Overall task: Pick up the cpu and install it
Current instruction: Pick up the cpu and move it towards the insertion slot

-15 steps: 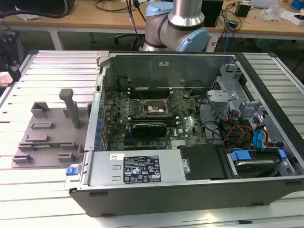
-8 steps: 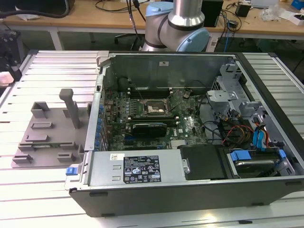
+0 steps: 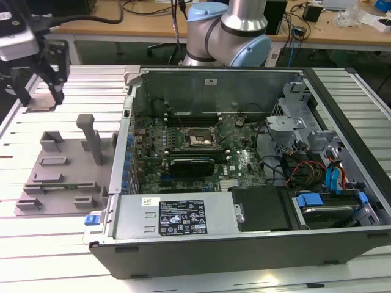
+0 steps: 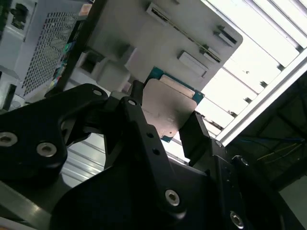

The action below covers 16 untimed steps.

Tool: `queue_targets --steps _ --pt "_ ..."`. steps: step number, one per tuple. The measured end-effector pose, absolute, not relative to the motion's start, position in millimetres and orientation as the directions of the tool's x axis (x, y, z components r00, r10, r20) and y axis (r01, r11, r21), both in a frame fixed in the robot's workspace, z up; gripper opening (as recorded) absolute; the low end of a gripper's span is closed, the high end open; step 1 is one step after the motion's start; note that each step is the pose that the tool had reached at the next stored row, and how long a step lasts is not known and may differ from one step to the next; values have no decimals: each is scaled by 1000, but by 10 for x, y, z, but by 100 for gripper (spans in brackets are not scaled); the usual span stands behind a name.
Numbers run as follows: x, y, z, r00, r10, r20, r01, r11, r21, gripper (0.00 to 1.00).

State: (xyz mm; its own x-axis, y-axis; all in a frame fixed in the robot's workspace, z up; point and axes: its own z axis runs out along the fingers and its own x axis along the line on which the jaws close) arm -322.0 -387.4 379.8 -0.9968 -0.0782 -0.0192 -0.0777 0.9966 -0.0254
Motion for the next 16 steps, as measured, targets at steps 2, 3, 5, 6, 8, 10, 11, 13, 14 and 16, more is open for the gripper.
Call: queue_targets --steps 2,3,5,6,8,10,11,13,14,16 --pt "-3106 -3875 3796 -997 -79 -19 -78 997 -25 55" --pt "-3063 -3875 3795 -997 -79 -19 -78 997 -25 55" --pt "-2975 -3874 3794 -997 -78 -19 -78 997 -25 55" --pt "-2930 -3874 3793 -997 -78 -19 -78 997 -25 55" --pt "-2826 -3875 3792 -997 -79 -19 -78 997 -25 55" --pt "-2723 -3874 3790 -997 -78 -18 -78 997 -25 55" --pt "-2683 -3874 3789 -997 -78 -18 -78 997 -25 55" --pt "-2532 -3874 3788 -997 -78 -18 -78 997 -25 55" --pt "-2487 -3874 3787 -997 -78 -18 -78 997 -25 55" --pt "-2317 -3875 3785 -997 -78 -17 -78 997 -25 55"
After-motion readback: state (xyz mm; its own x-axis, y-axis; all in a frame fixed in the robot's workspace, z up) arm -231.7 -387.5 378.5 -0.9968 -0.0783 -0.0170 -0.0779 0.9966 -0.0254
